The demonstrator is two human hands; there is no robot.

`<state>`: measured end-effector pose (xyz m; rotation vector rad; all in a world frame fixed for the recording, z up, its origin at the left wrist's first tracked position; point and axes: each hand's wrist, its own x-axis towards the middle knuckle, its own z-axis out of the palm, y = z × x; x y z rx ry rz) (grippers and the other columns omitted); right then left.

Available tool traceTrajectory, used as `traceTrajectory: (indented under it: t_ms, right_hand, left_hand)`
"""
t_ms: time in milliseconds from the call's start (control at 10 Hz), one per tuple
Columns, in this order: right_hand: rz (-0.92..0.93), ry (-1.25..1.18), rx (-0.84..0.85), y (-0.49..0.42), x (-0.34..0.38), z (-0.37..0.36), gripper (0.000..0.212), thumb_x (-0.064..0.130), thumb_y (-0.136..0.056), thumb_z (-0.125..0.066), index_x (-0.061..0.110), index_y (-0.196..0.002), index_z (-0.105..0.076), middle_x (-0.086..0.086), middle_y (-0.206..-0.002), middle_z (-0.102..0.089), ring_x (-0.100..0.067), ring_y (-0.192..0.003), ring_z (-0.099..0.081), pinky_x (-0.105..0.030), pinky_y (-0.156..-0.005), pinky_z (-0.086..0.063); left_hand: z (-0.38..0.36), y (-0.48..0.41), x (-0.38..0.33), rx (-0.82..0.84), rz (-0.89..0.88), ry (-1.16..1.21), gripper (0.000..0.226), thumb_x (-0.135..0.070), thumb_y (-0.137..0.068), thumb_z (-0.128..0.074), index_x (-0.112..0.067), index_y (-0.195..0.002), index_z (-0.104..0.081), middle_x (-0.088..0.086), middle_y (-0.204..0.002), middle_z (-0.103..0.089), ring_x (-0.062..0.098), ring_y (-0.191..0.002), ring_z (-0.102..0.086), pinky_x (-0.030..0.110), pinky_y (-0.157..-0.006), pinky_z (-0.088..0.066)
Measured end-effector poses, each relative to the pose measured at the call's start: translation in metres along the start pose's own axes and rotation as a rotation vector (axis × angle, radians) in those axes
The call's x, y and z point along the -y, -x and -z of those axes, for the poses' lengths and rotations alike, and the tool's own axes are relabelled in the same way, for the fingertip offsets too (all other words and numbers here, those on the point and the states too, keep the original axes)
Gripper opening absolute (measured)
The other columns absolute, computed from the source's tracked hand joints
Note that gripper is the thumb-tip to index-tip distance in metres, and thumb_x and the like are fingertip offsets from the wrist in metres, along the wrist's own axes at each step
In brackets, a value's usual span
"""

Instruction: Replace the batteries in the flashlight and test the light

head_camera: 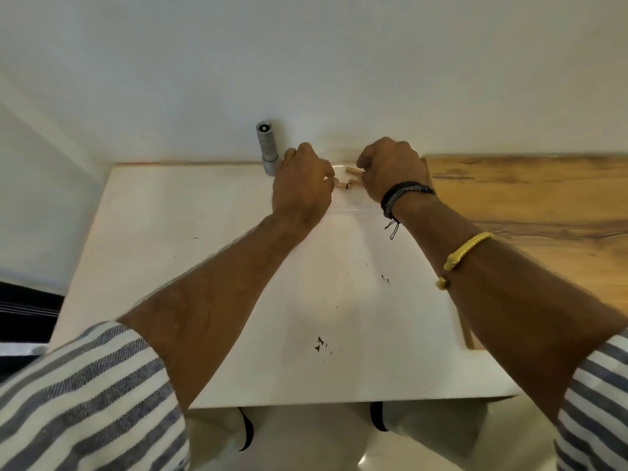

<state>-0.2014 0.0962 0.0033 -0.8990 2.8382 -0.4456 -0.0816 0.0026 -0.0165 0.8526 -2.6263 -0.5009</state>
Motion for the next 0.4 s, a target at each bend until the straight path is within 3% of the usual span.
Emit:
traceTrajectory:
  t_ms: [200,300,400]
  right_hand:
    - [-0.02,-0.193,-0.063,0.049,-0.002,0.019,0.024,0.014,-0.095,-0.064,0.026,-0.112,-0.074,0.001,-0.117,-0.073,-0.023,-0.107,-0.067,-0.038,-0.094,-0.056]
    - [0.04,-0.221,-0.109,0.081,-0.005,0.022,0.024,0.019,-0.097,-0.062,0.026,-0.119,-0.071,0.002,-0.12,-0.069,-0.022,-0.106,-0.065,-0.034,-0.097,-0.048]
    - [0.074,-0.26,-0.148,0.112,-0.004,0.02,0.026,0.023,-0.097,-0.062,0.025,-0.123,-0.069,0.001,-0.12,-0.068,-0.021,-0.102,-0.067,-0.034,-0.088,-0.052]
  left_hand:
    - [0.026,0.039,-0.003,-0.042,-0.019,0.076,0.024,-0.029,-0.098,-0.058,-0.013,-0.107,-0.074,0.008,-0.107,-0.063,0.026,-0.103,-0.057,0.041,-0.09,-0.047]
    - [0.039,0.062,-0.012,-0.06,-0.049,0.106,0.028,-0.029,-0.099,-0.055,-0.011,-0.116,-0.07,0.009,-0.115,-0.065,0.027,-0.108,-0.058,0.043,-0.095,-0.048]
    - [0.045,0.085,-0.016,-0.052,-0.069,0.075,0.035,-0.032,-0.101,-0.051,-0.011,-0.124,-0.065,0.009,-0.123,-0.065,0.026,-0.114,-0.057,0.039,-0.097,-0.048]
